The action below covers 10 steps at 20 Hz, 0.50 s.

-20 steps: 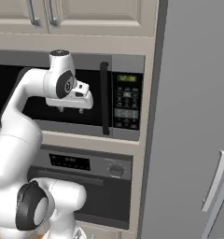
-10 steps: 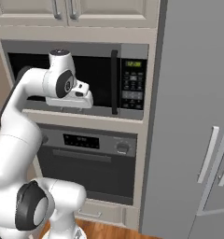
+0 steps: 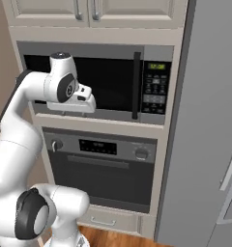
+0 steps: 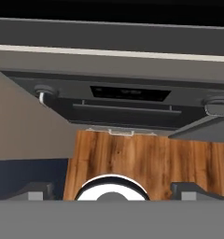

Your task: Take the baked cake out of the oven and place it on the plate for cooling. Then close the oven door.

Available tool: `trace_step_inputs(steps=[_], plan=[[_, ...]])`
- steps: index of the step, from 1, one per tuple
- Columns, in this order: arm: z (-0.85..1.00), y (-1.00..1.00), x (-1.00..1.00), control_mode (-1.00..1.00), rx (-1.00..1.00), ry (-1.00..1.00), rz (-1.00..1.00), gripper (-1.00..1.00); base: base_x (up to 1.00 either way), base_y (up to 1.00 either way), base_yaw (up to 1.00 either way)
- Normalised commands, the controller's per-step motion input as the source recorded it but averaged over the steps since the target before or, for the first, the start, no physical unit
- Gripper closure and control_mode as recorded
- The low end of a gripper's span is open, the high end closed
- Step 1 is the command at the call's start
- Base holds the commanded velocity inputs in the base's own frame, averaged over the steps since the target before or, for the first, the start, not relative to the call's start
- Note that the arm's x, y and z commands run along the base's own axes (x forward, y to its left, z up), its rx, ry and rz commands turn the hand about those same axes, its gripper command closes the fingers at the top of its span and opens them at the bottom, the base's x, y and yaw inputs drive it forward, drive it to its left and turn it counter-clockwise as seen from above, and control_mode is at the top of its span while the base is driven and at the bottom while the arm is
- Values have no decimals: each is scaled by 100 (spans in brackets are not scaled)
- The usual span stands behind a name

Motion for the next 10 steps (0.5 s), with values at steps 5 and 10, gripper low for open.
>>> trace_step_inputs(steps=[5, 10], plan=[[-2, 0, -2, -100, 0, 0, 0, -100, 0, 9, 0], [-36, -54, -58, -100, 10, -1, -5, -100, 0, 0, 0]])
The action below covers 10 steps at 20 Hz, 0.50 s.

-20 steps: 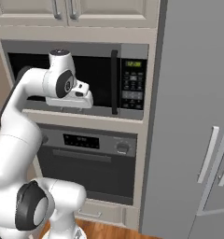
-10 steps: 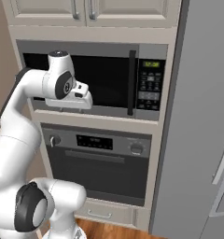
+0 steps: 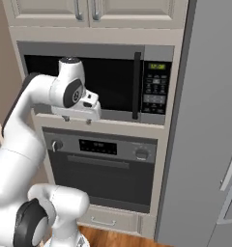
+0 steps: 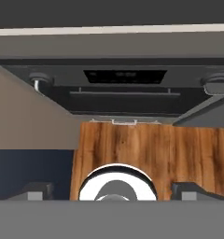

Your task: Take the baked cake out of the oven and place it on the plate for cooling. Then close the oven door.

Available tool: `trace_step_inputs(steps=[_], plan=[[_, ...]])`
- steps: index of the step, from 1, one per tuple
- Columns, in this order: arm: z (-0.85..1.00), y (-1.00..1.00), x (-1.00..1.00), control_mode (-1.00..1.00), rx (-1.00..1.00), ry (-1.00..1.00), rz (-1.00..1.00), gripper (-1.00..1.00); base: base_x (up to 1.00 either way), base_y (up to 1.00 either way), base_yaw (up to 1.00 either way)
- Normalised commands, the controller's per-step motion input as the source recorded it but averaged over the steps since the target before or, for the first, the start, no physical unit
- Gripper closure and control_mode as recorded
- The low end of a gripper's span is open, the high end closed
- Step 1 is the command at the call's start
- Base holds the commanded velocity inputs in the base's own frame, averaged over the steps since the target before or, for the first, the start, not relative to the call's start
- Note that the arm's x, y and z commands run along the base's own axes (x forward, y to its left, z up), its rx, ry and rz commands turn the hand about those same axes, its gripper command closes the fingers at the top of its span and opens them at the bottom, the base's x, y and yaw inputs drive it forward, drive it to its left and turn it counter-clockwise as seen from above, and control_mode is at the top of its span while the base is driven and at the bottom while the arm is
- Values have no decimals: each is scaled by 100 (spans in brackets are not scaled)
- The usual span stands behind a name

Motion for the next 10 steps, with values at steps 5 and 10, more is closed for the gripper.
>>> trace_step_inputs(steps=[5, 10], plan=[[-58, -97, -30, -100, 29, -2, -19, -100, 0, 0, 0], [-44, -35, -10, -100, 21, 0, -34, -100, 0, 0, 0]])
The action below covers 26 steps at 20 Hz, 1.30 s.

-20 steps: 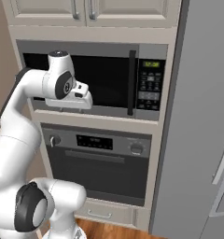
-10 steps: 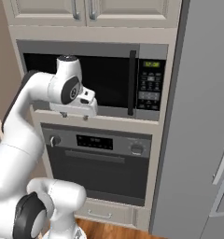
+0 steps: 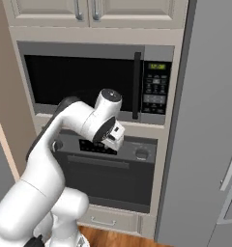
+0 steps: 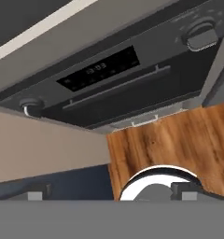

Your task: Take the baked cake out of the oven and place it on the plate for cooling. Then close the oven door.

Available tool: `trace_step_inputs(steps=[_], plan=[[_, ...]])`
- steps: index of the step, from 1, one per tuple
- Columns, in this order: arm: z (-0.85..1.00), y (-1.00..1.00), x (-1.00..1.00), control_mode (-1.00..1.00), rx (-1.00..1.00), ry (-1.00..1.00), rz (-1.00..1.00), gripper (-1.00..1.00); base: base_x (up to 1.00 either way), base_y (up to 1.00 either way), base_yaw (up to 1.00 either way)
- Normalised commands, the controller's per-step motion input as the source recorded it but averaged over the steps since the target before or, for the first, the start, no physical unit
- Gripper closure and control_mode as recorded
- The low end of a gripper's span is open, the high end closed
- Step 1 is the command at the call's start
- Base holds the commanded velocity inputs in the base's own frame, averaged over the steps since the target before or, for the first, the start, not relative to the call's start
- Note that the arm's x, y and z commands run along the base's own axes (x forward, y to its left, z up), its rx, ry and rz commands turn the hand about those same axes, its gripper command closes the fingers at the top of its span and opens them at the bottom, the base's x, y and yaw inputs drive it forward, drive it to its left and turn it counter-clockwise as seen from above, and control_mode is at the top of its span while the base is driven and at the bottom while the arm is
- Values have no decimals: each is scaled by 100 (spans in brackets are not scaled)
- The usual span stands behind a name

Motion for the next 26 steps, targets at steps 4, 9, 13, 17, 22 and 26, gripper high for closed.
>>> trace_step_inputs(steps=[4, 9, 13, 17, 22, 26], plan=[[-45, -22, -4, -100, 23, 0, -29, -100, 0, 0, 0], [-59, -17, -1, -100, 24, 0, -31, -100, 0, 0, 0], [-73, -3, 0, -100, 20, 0, -31, -100, 0, 0, 0], [-56, -3, 0, -100, 20, 0, -29, -100, 0, 0, 0], [-27, 0, 9, -100, 11, 0, -16, -100, 0, 0, 0], [-10, 3, 18, -100, 6, -2, -9, -100, 0, 0, 0]])
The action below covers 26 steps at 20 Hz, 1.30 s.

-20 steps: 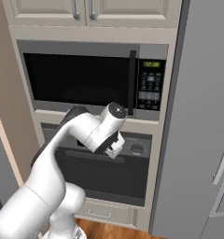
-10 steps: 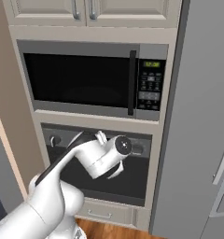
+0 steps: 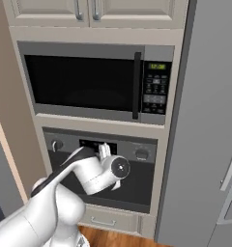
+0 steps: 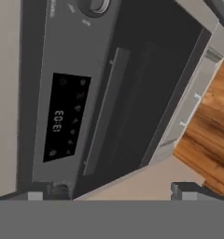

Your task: Take the baked cake out of the oven and place it on the plate for cooling. Then close the oven door.

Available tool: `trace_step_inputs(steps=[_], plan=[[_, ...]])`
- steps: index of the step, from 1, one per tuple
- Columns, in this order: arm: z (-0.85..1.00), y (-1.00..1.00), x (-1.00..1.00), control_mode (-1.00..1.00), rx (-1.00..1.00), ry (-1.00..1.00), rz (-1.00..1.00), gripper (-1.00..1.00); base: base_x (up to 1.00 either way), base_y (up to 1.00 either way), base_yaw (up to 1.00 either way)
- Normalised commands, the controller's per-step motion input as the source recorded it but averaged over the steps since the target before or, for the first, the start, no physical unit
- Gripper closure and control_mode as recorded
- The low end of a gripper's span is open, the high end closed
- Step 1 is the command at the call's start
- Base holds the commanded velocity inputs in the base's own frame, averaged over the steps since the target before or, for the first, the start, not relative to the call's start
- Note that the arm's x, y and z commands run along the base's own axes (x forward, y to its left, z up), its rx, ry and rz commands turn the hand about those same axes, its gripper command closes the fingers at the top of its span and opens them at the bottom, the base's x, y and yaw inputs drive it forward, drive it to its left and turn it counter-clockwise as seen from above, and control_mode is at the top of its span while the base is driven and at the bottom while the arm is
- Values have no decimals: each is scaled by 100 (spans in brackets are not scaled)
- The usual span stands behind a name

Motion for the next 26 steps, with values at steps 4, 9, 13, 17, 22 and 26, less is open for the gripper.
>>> trace_step_inputs(steps=[4, 9, 13, 17, 22, 26], plan=[[-16, 0, 17, -100, 4, -6, -4, -100, 0, 0, 0], [-11, 0, 32, -100, 5, -9, 0, -100, 0, 0, 0], [-15, 0, 30, -100, 6, -11, 0, -100, 0, 0, 0], [-14, -2, 15, -100, 8, -13, 0, -100, 0, 0, 0], [-19, -4, 8, -100, 7, -14, 0, -100, 0, 0, 0], [-20, -13, 16, -100, 10, -16, 0, -100, 0, 0, 0]])
